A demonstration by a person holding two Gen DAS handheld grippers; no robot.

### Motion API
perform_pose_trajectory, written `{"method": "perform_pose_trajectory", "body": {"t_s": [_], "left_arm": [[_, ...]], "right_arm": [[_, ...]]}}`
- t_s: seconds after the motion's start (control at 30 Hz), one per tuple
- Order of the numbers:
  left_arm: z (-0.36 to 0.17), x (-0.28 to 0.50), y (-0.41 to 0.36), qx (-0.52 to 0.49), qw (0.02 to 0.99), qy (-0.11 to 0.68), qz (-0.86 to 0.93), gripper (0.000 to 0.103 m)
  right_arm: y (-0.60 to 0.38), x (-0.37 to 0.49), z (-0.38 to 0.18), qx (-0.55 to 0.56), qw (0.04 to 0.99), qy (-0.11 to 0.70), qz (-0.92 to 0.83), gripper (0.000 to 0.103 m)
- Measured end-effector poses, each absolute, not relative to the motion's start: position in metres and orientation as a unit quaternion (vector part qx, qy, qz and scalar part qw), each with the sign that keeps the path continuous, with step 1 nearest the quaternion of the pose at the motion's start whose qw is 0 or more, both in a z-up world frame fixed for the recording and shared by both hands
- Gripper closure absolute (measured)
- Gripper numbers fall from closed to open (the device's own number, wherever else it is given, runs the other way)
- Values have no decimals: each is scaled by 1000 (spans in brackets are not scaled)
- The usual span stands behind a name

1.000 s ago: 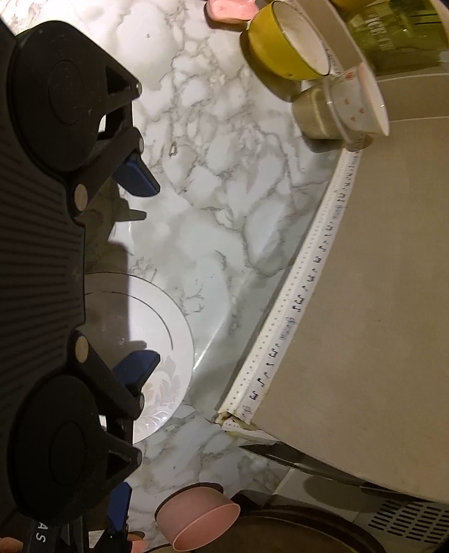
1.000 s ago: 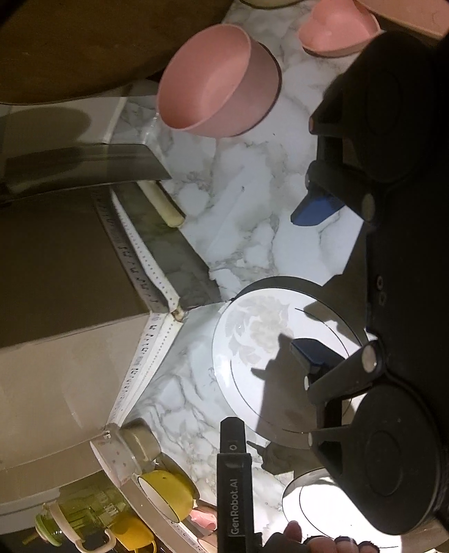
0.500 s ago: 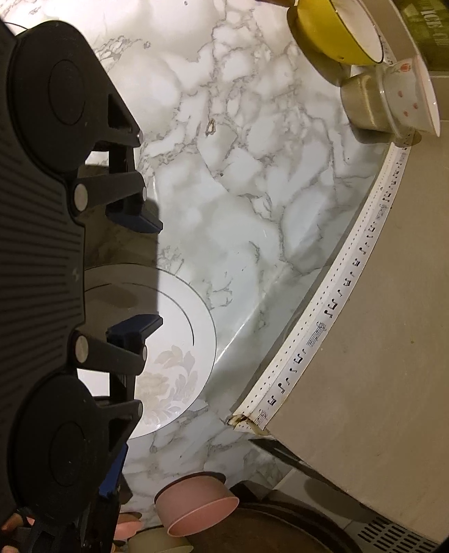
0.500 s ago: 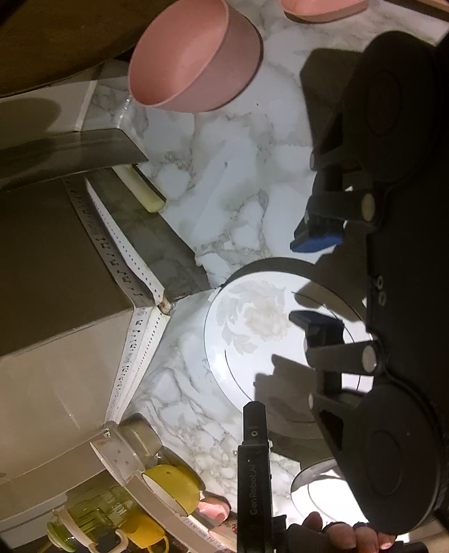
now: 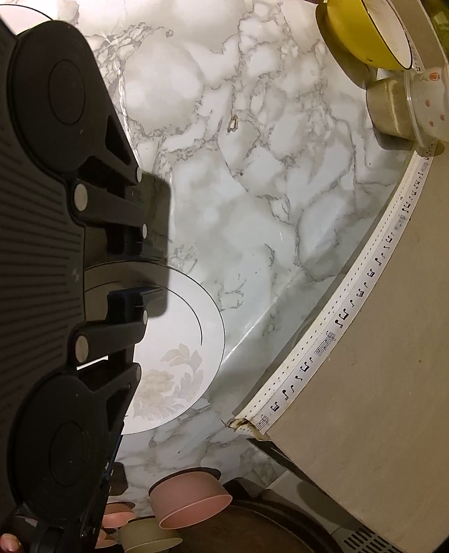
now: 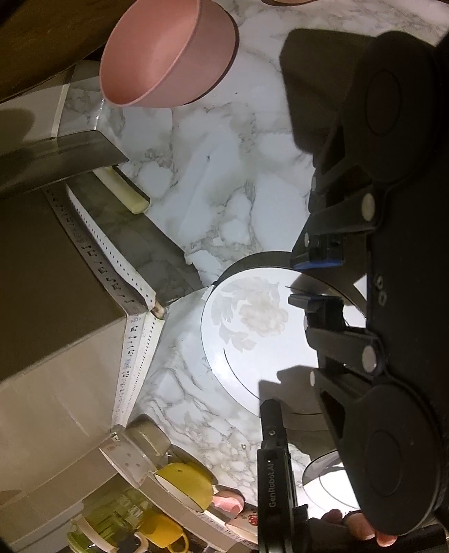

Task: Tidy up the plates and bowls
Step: 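Carry the floral plate with the left tool and stack it onto the large white plate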

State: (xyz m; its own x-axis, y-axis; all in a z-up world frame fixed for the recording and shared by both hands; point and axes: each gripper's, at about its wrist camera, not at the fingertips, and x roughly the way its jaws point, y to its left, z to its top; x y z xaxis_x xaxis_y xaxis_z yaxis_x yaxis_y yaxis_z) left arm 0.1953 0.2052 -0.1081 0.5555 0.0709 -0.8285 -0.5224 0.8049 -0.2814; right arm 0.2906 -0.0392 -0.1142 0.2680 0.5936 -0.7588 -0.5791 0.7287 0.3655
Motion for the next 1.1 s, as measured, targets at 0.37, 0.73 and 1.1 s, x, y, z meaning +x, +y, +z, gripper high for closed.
{"method": "perform_pose_trajectory", "body": {"t_s": [0.37,0.73,1.1], "left_arm": [[-97,193,197,-243,855,424,173,88],[-68,169,196,-250,860,410,172,88],[-57,119,206,-247,861,404,187,88]], "right_arm": [[-44,287,-109,5,803,470,367,91],[-51,267,-77,12,808,451,379,92],[-41,226,-63,4,798,445,407,92]]}}
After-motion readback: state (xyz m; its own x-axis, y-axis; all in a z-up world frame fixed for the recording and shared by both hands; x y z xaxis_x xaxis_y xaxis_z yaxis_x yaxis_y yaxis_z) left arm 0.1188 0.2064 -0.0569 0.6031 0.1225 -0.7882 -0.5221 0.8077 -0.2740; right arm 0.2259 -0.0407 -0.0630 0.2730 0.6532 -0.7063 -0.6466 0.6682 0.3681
